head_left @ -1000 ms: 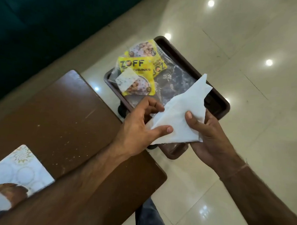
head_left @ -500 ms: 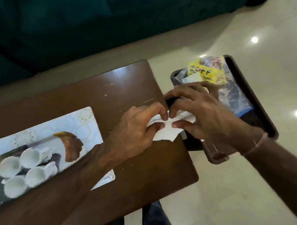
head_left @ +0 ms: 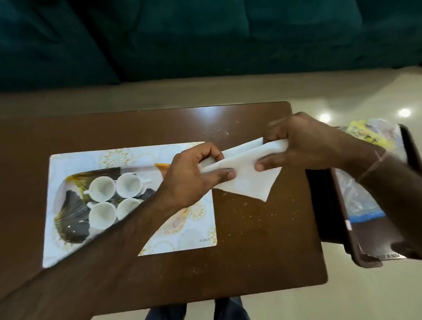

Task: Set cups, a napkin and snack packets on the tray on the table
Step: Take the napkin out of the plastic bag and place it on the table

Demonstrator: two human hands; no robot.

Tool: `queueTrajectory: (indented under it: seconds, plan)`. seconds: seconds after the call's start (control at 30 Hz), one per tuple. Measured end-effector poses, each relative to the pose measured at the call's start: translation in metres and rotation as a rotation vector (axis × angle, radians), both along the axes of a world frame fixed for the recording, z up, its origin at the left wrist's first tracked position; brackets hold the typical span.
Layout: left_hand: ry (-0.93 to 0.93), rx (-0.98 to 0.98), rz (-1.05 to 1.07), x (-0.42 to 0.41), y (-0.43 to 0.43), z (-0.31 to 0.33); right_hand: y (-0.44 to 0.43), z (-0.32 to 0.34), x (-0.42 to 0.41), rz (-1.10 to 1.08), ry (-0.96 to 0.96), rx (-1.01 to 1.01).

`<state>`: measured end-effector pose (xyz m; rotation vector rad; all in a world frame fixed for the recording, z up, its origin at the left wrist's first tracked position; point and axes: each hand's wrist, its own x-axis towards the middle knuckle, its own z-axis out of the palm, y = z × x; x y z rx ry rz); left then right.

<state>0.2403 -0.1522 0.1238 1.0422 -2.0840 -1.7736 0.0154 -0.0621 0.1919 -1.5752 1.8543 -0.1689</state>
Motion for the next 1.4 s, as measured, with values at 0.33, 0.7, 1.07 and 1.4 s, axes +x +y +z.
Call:
queueTrajectory:
  seconds: [0.33, 0.7, 1.07, 1.4]
  plan:
    - [0.133, 0.698, 0.742, 0.082, 0.030, -0.061, -0.025, -0.089, 0.079, -0.847, -0.879, 0.098]
    - [-0.126, 1.008, 1.246, 0.134, 0.064, -0.127, -0.040, -0.198, 0.168, -0.907, -0.388, 0.180]
    - [-0.369, 0.677, 1.229, 0.164, 0.055, -0.149, -0.034, -0.212, 0.206, -0.911, -0.245, 0.123]
    - [-0.622, 0.419, 1.105, 0.191, 0.054, -0.149, -0.036, -0.204, 0.214, -0.606, -0.048, 0.050]
